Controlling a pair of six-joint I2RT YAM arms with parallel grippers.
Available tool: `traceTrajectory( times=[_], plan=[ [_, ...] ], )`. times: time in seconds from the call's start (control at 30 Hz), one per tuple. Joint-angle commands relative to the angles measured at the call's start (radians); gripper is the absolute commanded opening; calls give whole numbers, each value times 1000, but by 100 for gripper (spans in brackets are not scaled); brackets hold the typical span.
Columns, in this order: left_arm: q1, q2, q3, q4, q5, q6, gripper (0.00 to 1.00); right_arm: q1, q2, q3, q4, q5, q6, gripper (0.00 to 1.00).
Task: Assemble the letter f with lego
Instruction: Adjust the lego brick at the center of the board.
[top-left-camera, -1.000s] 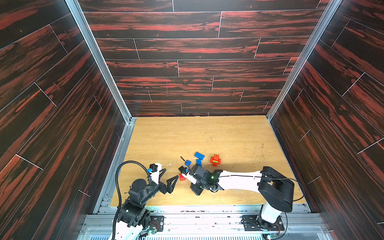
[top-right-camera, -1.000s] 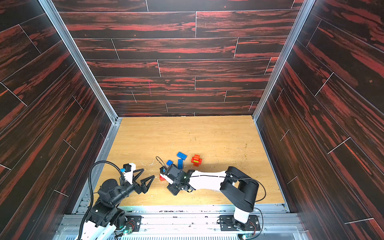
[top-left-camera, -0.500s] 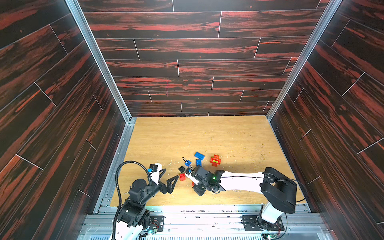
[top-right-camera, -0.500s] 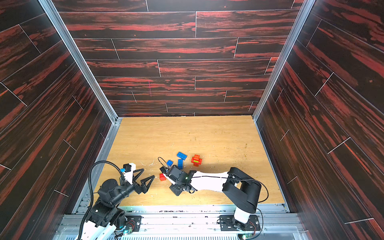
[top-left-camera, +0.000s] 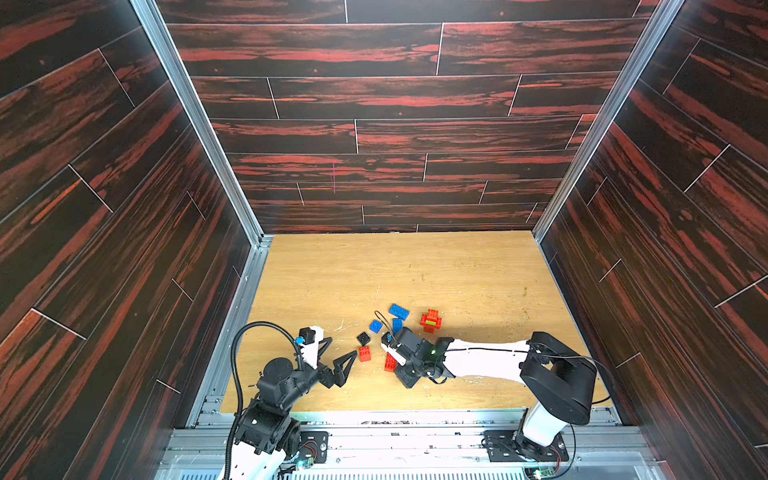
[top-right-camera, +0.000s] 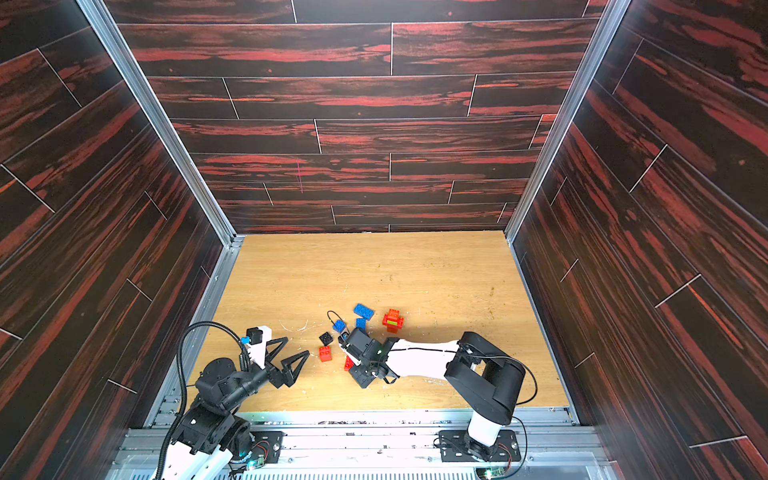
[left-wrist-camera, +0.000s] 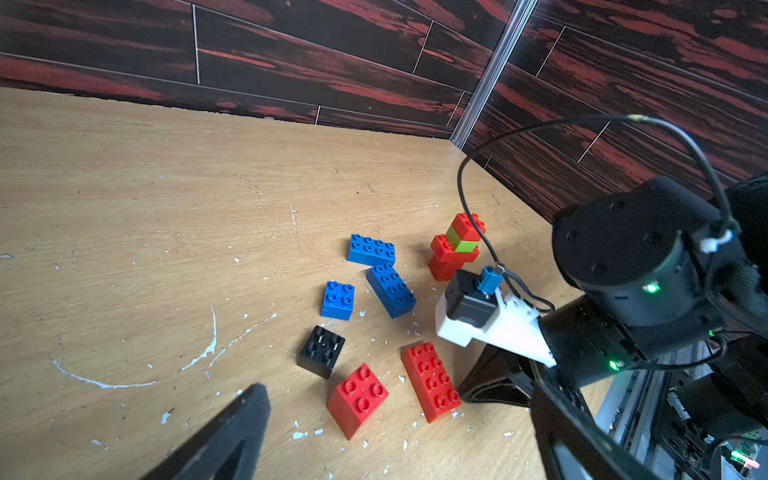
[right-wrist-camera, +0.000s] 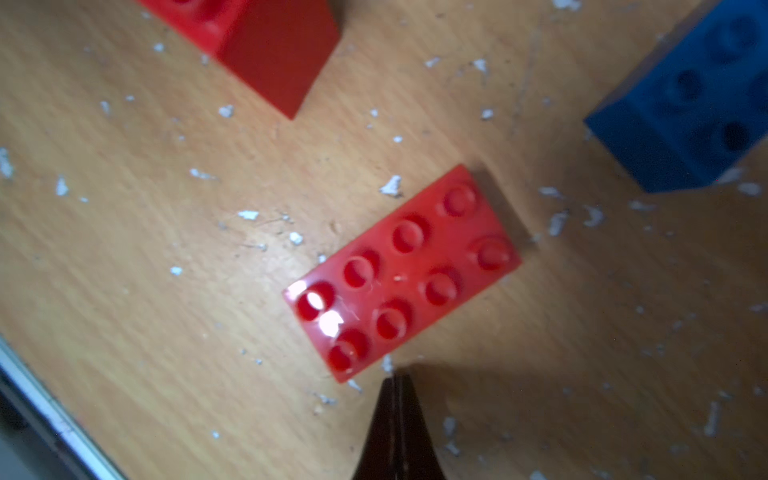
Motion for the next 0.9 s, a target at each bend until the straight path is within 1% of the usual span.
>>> traceTrajectory(
  times=[0.0, 0.43, 0.87],
  plan=[
    [-2, -5, -5, -10, 7, 2, 100, -20, -23, -13, 11, -18, -10, 0],
    [-3, -4, -5, -10, 5, 1, 100, -98, 51, 81, 37, -51, -61, 0],
    [-2, -1, -5, -10, 4, 1, 100, -106, 149, 230, 17, -120, -108, 0]
  ],
)
